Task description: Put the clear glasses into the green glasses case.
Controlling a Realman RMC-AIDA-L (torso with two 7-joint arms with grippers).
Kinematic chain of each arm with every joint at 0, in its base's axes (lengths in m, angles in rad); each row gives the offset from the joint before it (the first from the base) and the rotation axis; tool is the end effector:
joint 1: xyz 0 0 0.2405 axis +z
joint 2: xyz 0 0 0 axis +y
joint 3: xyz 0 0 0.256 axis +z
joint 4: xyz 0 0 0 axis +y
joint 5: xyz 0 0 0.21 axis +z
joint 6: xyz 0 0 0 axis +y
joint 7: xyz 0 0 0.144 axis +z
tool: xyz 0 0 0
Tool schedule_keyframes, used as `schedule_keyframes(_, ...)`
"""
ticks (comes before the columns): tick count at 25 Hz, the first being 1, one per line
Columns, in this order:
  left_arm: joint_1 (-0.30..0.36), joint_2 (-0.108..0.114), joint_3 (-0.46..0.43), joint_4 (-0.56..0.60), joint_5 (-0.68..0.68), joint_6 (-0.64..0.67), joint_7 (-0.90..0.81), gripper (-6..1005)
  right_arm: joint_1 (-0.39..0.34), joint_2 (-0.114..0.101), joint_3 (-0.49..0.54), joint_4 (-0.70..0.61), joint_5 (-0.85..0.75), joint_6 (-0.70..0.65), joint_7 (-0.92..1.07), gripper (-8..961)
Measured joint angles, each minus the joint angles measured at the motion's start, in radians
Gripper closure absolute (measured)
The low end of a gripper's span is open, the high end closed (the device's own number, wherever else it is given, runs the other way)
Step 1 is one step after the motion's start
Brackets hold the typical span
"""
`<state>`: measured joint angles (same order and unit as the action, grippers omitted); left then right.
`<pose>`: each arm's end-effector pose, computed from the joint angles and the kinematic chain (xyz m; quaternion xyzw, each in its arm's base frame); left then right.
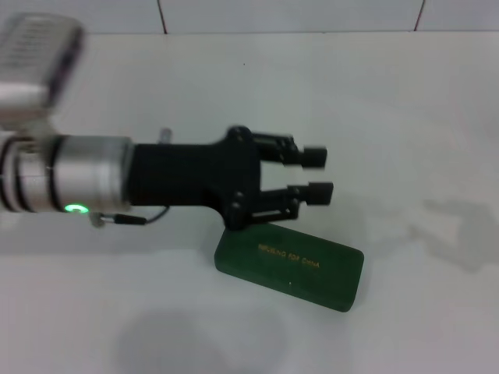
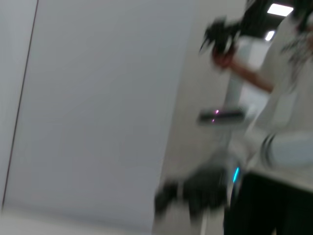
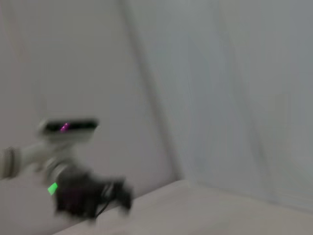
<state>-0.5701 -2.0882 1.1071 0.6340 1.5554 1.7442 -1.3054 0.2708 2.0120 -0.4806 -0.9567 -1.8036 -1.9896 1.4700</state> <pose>-0.1754 0.3062 -0.0262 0.9261 0.0772 0.3673 0.0372 0.2916 0.2497 0.1150 -0.9058 0.1842 0.3365 0.1796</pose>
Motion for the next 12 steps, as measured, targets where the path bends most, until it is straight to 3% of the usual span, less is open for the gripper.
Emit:
schedule_keyframes(3,0.046,0.004,-0.003,0.05,-0.114,0.074,0.018,658,0.016,0.006,-0.112,0.031,0.014,-0.003,-0.041,440)
schedule_keyframes(5,0.075,0.009,-0.004,0.09,-0.154,0.093,-0.027,443,0.033,0.009,-0.163,0.056,0.024,-0.002,-0.057,439)
schedule_keyframes(6,0.089,0.012,-0.004,0.113,-0.16,0.096,-0.057,422,0.044,0.01,-0.188,0.075,0.033,-0.001,-0.073,438)
schedule_keyframes(12,0.118,0.046,-0.002,0.154,-0.146,0.125,-0.157,295,0.109,0.012,-0.253,0.204,0.067,0.005,-0.204,233)
